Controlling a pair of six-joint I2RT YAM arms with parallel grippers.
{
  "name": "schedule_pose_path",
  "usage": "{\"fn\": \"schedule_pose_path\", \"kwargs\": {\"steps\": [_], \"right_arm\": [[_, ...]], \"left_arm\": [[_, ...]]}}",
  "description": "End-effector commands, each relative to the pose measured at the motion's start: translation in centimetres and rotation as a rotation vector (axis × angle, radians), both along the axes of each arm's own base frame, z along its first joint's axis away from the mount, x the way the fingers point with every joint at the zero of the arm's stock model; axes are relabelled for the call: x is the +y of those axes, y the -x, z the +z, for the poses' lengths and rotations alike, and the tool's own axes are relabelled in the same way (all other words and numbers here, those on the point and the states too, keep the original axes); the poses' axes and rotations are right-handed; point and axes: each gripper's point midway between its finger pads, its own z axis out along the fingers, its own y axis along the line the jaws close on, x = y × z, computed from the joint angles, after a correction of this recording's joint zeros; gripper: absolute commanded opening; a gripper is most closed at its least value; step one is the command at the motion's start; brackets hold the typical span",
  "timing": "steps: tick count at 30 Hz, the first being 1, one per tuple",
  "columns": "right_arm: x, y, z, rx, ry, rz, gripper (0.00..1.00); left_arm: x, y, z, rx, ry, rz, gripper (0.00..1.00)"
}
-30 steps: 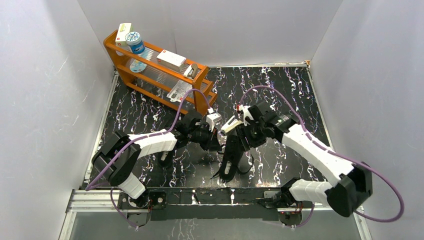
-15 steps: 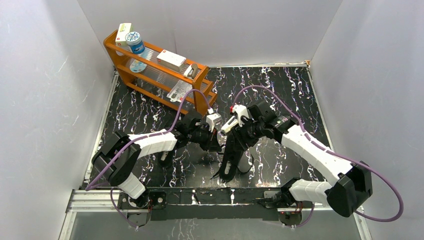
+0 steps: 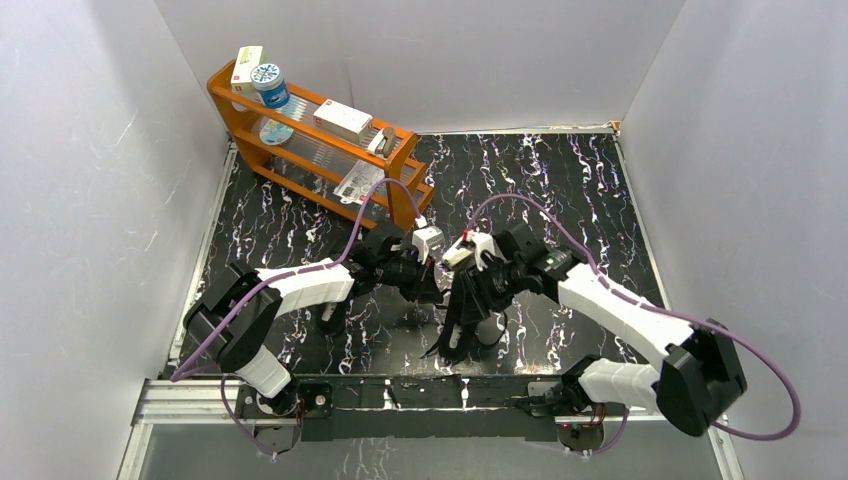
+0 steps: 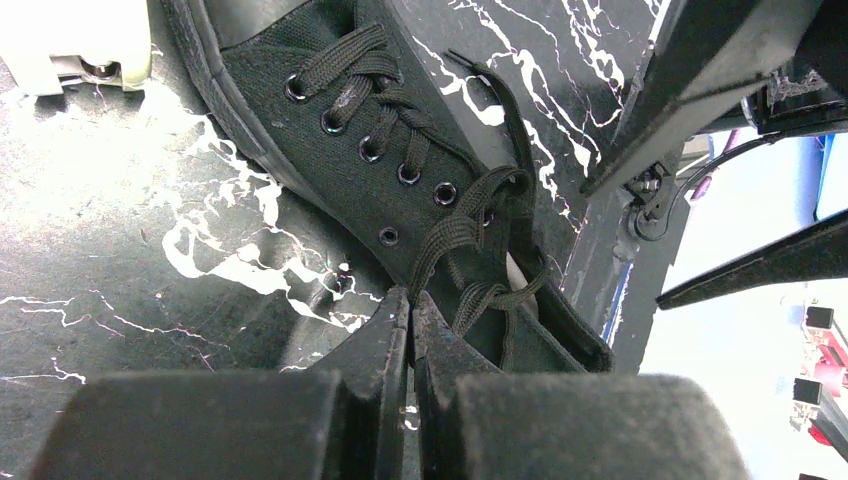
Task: Tie the shoes
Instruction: Wrap the shoelace around the shoelace.
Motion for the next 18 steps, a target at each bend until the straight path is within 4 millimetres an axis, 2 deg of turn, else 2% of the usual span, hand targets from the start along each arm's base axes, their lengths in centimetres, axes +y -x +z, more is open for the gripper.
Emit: {"fn": "schedule_pose_path", "kwargs": {"steps": [1,8,18], "right_arm": [[0.8,1.2,1.2,0.019,-0.123,-0.086,0.58],[0.9,0.5,-0.5,0.0,-0.068,-0.071,0.53],[2.1,1.0,-2.3,0.011,-0.046,-0.042,0.48]], "left_arm": [[-0.7,-0.4,2.7,-0.059,0.06,-0.009,0.0],[-0.7,-0.3,2.7,-0.053,0.06,-0.013,0.0],[-1.0,-0.4,3.0,-0.051,0.068,-0.017,0.0]]}}
